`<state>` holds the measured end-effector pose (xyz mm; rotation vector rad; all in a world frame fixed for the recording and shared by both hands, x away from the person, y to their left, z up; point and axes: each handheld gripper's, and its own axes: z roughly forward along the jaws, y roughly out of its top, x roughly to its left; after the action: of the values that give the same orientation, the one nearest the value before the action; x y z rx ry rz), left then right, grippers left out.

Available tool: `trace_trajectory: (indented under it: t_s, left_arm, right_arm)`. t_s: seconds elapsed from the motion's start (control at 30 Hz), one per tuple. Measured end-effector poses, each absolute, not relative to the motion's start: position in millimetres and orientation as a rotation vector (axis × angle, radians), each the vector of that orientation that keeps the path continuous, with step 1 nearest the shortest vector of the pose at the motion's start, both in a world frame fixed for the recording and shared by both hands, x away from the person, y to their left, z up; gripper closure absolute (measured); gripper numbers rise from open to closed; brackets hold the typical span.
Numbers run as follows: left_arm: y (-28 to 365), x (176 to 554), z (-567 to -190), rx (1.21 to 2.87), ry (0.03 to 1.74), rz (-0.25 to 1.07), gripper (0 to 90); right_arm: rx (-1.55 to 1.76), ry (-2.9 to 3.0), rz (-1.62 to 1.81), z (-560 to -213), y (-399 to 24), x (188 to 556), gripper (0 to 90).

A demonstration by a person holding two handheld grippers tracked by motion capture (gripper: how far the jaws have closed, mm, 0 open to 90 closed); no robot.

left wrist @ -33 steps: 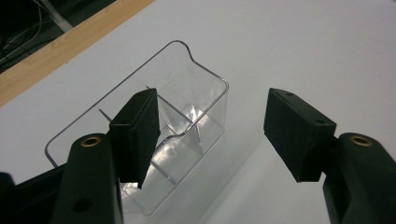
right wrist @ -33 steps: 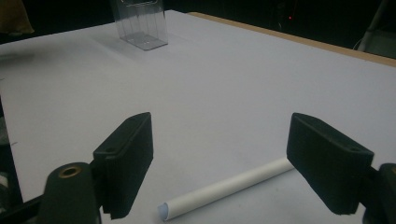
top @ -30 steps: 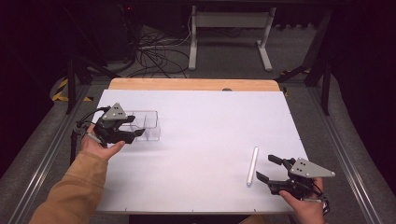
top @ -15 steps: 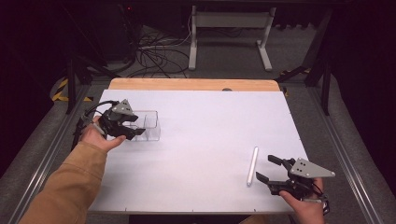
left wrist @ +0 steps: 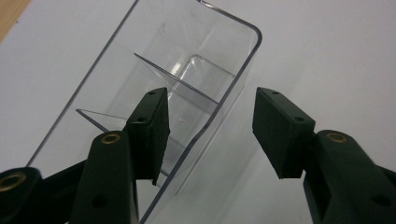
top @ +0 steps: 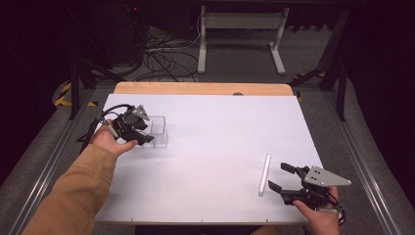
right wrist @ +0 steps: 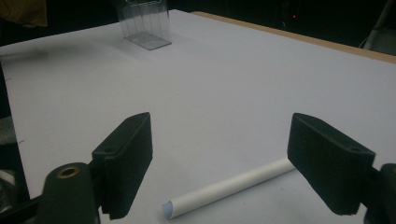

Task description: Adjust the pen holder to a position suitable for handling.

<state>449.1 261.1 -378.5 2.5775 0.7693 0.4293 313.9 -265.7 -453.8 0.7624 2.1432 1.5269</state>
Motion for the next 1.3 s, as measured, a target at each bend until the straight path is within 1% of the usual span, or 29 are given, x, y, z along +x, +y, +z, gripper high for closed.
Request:
trace_trajectory:
  t_s: [0.3,0.7,0.87,1.0,1.13,1.23,1.3]
  left_arm:
    - [249.6,456.5,-391.4,2.648,0.776,0.420,50.0]
    - [243.8,463.5,-405.2,2.708,0.802,0.391,53.0]
    - [243.2,464.5,-405.3,2.709,0.807,0.398,55.7]
    - [243.1,464.4,-405.2,2.712,0.807,0.400,56.2]
    - [244.3,463.8,-404.5,2.721,0.797,0.384,60.4]
    - [248.6,461.9,-402.7,2.732,0.771,0.334,66.7]
    - [250.0,460.2,-401.6,2.739,0.756,0.324,70.1]
  right_arm:
    - [0.768,2.154,1.528,-454.8,-265.6,314.4,22.6]
    - [0.773,2.161,1.535,-456.1,-265.5,315.4,22.4]
    - [0.780,2.163,1.534,-456.4,-266.3,315.6,22.2]
    - [0.780,2.164,1.534,-456.6,-266.2,315.7,22.2]
    - [0.780,2.164,1.534,-456.7,-266.3,315.8,22.1]
    - [0.783,2.165,1.536,-457.3,-266.2,316.2,22.1]
    - [0.786,2.170,1.536,-457.6,-266.0,316.4,22.1]
